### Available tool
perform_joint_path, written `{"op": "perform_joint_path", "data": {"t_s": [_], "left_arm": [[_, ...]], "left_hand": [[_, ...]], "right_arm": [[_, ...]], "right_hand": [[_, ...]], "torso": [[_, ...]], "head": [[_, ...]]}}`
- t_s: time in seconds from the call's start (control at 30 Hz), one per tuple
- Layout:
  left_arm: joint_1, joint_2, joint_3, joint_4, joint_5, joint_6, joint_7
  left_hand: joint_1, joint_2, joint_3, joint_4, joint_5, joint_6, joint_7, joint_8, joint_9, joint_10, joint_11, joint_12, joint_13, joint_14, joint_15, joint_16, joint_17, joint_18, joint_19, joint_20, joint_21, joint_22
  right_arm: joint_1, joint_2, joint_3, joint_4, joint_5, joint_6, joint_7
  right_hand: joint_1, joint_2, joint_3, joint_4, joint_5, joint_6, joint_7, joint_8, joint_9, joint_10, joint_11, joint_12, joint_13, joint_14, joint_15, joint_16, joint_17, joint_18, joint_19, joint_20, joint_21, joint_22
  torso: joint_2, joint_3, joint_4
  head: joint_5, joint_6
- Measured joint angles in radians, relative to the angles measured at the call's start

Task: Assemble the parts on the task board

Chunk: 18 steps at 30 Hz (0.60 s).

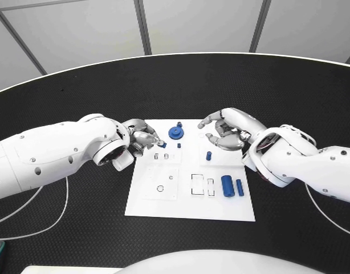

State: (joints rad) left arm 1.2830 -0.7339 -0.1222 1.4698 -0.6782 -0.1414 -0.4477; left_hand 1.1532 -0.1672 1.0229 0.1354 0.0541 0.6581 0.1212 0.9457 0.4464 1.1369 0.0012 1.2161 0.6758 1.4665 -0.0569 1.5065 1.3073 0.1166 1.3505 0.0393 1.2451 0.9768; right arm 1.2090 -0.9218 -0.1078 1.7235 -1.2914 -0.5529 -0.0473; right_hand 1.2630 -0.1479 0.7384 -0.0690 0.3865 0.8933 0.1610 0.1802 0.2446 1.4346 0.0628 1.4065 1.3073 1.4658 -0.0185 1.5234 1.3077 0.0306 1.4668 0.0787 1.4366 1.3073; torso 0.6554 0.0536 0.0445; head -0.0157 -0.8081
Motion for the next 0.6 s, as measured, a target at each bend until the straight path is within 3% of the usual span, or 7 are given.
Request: {"op": "perform_joint_path", "data": {"t_s": [0.3, 0.6], "left_arm": [[-0.026, 0.012, 0.000, -0.002, -0.069, -0.109, -0.063], [-0.044, 0.039, -0.001, -0.022, -0.079, -0.125, -0.089]], "left_hand": [[-0.015, -0.015, 0.021, -0.012, 0.007, 0.005, -0.003, 0.004, -0.005, 0.018, 0.001, 0.011, 0.027, 0.000, -0.007, 0.000, 0.000, 0.000, 0.003, -0.003, 0.004, 0.007], [-0.028, -0.028, 0.034, -0.026, 0.011, 0.018, -0.007, 0.004, -0.009, 0.049, -0.001, 0.031, 0.072, -0.003, -0.011, 0.004, 0.000, 0.000, 0.013, -0.009, 0.017, 0.024]], "right_arm": [[0.021, -0.070, 0.009, 0.019, 0.030, -0.066, 0.032], [0.043, -0.089, 0.012, 0.017, 0.132, -0.107, 0.068]], "right_hand": [[0.000, 0.000, 0.003, -0.005, 0.000, 0.004, 0.003, 0.000, 0.000, -0.004, 0.004, -0.008, 0.000, 0.000, 0.000, 0.000, 0.000, 0.000, 0.000, 0.000, -0.006, 0.000], [0.000, 0.000, 0.001, -0.007, 0.000, 0.004, 0.003, 0.000, -0.001, -0.007, 0.007, -0.015, 0.001, 0.001, 0.006, -0.006, 0.000, 0.000, -0.004, 0.004, -0.010, 0.000]], "torso": [[-0.002, 0.0028, 0.0003], [-0.001, 0.0019, -0.0003]], "head": [[0.007, -0.006], [0.011, -0.012]]}}
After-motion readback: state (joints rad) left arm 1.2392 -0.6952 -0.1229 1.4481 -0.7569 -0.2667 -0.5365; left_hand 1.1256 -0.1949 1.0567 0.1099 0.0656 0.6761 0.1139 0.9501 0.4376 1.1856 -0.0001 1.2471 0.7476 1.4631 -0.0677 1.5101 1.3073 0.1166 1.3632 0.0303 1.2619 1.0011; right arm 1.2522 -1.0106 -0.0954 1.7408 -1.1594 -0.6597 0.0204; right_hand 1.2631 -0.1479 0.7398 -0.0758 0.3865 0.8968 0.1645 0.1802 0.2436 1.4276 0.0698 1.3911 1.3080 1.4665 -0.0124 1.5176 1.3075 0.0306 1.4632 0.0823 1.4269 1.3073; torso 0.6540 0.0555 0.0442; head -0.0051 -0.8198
